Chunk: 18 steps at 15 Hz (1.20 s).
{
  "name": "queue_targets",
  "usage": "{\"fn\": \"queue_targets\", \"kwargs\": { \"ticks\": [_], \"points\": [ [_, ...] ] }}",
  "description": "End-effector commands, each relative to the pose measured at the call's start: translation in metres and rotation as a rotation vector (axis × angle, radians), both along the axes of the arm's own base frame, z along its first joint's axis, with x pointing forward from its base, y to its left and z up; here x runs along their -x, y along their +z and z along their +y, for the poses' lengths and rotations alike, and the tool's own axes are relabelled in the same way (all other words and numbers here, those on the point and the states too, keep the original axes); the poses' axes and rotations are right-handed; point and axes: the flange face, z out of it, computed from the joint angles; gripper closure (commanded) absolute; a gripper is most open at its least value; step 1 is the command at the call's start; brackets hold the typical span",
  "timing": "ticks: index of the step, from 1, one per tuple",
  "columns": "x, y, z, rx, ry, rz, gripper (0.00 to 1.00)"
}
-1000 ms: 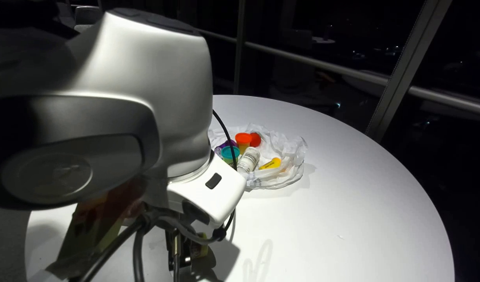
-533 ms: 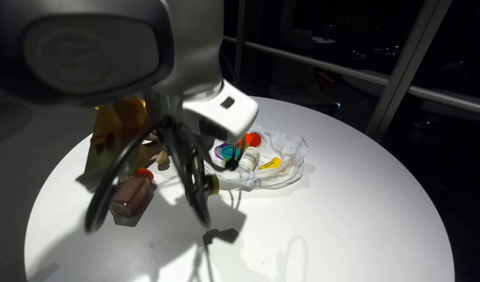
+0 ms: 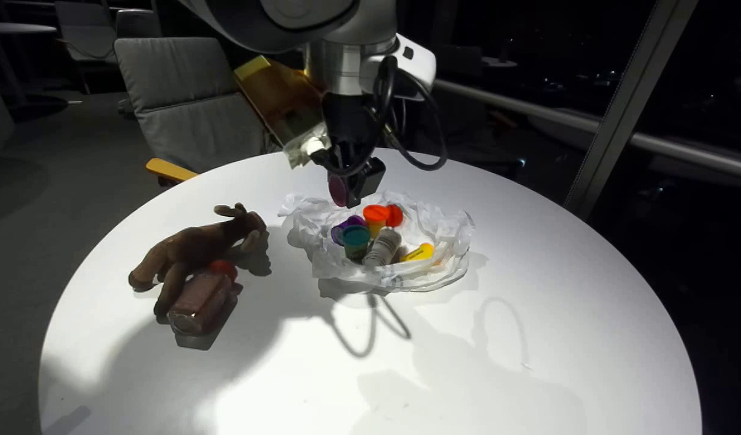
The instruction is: Put the objects on the table in the plastic bag
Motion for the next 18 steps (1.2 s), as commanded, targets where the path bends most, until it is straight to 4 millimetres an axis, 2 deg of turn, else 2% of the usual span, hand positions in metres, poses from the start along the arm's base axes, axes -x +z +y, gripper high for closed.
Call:
{"fn": "queue_targets", "kwargs": {
  "ticks": [1, 5, 6, 8, 11, 12, 13, 16, 18],
  "points": [
    [-0.057, -0.012, -0.016, -0.060, -0.014, -0.069, 0.72],
    [-0.089, -0.032, -0.035, -0.119, -0.063, -0.074, 0.72],
    [-0.093, -0.040, -0.030, -0.128, -0.078, -0.071, 0.72],
    [-0.099, -0.051, -0.033, -0.137, -0.090, -0.063, 0.72],
    [-0.102, -0.067, -0.027, -0.156, -0.081, -0.044, 0.72],
    [-0.103, -0.068, -0.025, -0.162, -0.080, -0.045, 0.24],
    [-0.103, -0.068, -0.023, -0.163, -0.078, -0.044, 0.21],
    [-0.101, -0.053, -0.018, -0.174, -0.070, -0.061, 0.01],
    [-0.099, -0.036, -0.018, -0.193, -0.076, -0.079, 0.00]
  ]
}}
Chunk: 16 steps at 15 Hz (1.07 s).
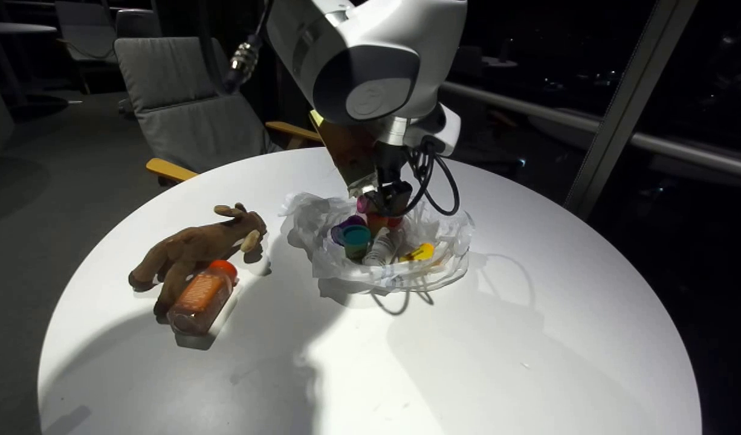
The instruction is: Put the objects on the table in the plastic bag
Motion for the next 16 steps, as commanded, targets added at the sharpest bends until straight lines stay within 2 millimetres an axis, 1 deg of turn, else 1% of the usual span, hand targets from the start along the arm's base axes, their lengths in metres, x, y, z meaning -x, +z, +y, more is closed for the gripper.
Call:
{"fn": "queue_targets", "kwargs": {
  "ticks": [1, 6, 8, 11, 13, 16],
  "points": [
    [0.000, 0.041, -0.002, -0.051, -0.016, -0.042, 0.00],
    [0.006, 0.091, -0.010, -0.071, -0.051, -0.105, 0.00],
    [0.016, 0.108, -0.004, -0.114, -0.034, -0.072, 0.00],
    [0.054, 0.126, 0.014, -0.121, 0.076, 0.052, 0.00],
    [0.088, 0.129, 0.032, -0.092, 0.188, 0.118, 0.00],
    [0.138, 0.112, 0.063, -0.025, 0.329, 0.173, 0.00]
  ]
}}
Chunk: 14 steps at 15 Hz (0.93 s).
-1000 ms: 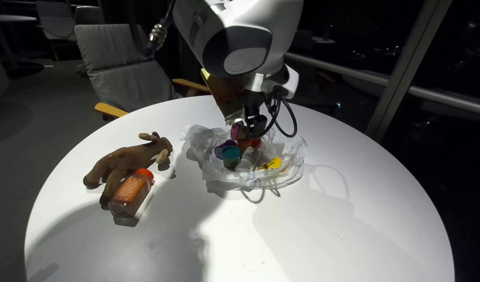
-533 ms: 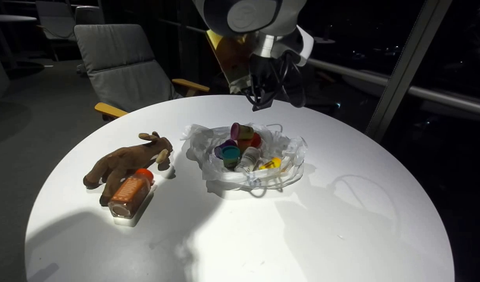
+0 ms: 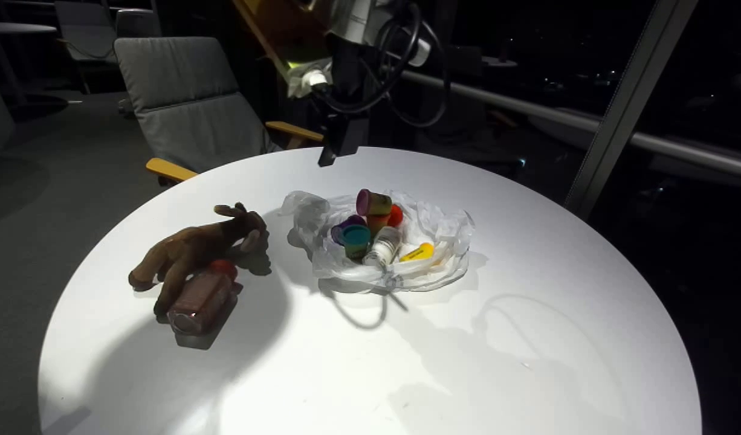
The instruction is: Put the objects on the table in the plastic bag
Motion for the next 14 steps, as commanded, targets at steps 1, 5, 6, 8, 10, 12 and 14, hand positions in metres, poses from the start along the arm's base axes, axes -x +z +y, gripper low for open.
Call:
{"fn": "queue_targets", "kwargs": {
  "ticks": [1, 5, 6, 8, 10, 12, 14],
  "points": [
    [0.071, -0.009, 0.037, 0.091, 0.176, 0.017, 0.00],
    [0.128, -0.065, 0.075, 0.187, 0.372, 0.019, 0.00],
    [0.142, -0.078, 0.080, 0.214, 0.420, 0.019, 0.00],
    [0.160, -0.108, 0.085, 0.269, 0.510, 0.003, 0.00],
    [0.171, -0.130, 0.087, 0.323, 0.587, -0.047, 0.00],
    [0.176, -0.142, 0.089, 0.369, 0.645, -0.121, 0.00],
    [0.179, -0.147, 0.093, 0.402, 0.697, -0.206, 0.00]
  ]
}}
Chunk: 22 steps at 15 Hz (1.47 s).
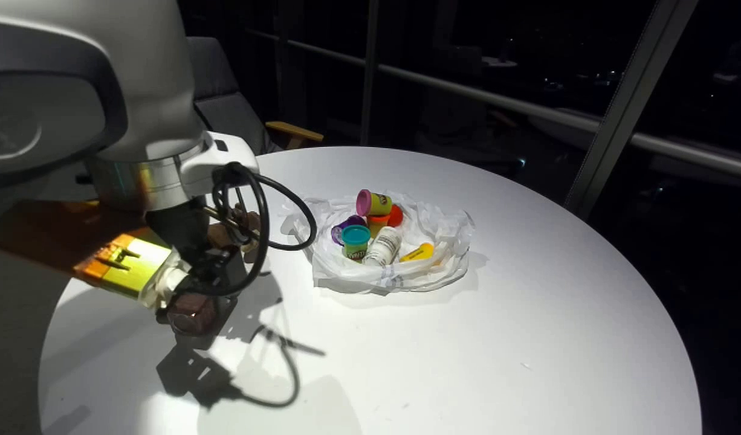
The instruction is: Put the objects on the table in the plastic bag
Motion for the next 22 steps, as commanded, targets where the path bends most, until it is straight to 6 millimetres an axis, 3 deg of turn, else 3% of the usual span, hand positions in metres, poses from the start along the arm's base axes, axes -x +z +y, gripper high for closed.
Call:
{"fn": "queue_targets", "kwargs": {
  "ticks": [1, 8, 9, 10, 16, 17, 22],
  "points": [
    [0.004, -0.010, 0.009, 0.016, 0.136, -0.141, 0.00],
    [0.009, -0.038, 0.014, 0.017, 0.290, -0.222, 0.00],
    [0.008, -0.042, 0.013, 0.017, 0.294, -0.223, 0.07],
    [0.008, -0.045, 0.013, 0.013, 0.296, -0.224, 0.26],
    [0.000, -0.034, 0.024, -0.026, 0.279, -0.246, 0.72],
    [-0.003, -0.029, 0.022, -0.025, 0.261, -0.243, 0.76],
    [-0.040, 0.016, -0.005, 0.012, 0.142, -0.272, 0.76]
  ]
}}
